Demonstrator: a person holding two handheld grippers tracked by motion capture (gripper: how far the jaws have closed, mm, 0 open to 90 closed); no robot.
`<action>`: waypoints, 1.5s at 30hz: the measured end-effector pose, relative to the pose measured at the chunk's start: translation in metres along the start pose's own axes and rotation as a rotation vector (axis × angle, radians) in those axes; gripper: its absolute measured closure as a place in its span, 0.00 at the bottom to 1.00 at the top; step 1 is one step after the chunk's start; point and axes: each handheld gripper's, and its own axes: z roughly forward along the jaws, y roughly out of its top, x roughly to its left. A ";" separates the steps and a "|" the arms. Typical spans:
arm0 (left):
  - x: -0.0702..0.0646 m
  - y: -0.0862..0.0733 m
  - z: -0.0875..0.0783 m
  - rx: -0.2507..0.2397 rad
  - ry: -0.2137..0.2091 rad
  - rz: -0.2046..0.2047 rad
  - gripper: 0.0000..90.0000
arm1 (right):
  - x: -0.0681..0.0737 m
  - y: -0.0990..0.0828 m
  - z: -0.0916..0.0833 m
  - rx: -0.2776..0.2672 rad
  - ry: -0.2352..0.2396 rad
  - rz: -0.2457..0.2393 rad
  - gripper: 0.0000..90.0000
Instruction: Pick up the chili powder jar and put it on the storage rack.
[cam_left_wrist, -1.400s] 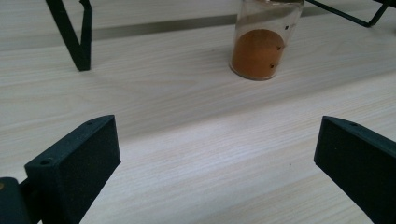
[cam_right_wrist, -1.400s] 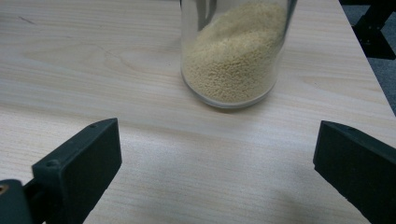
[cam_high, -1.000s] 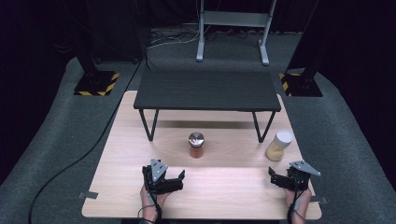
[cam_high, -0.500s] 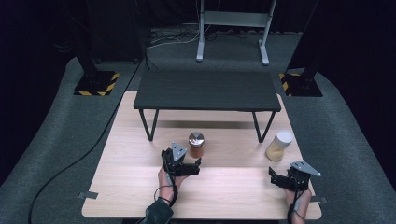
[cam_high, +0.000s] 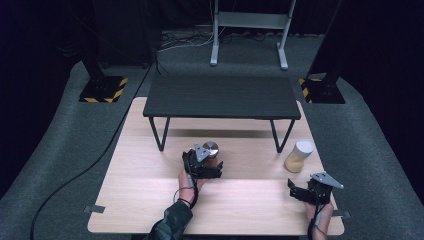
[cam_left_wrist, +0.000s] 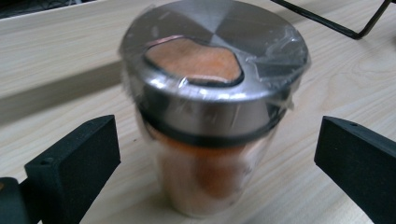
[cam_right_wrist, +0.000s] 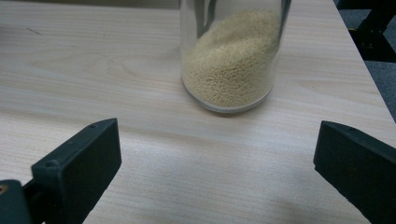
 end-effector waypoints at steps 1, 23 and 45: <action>-0.002 0.000 0.002 0.003 0.008 0.005 0.00 | 0.000 0.000 0.000 0.000 0.000 0.000 0.00; 0.007 -0.010 0.007 -0.040 -0.001 -0.013 0.35 | 0.001 -0.001 0.000 -0.007 -0.008 0.004 0.00; 0.005 0.002 -0.031 -0.054 -0.008 0.023 0.35 | -0.004 -0.003 -0.001 -0.021 0.007 0.025 0.00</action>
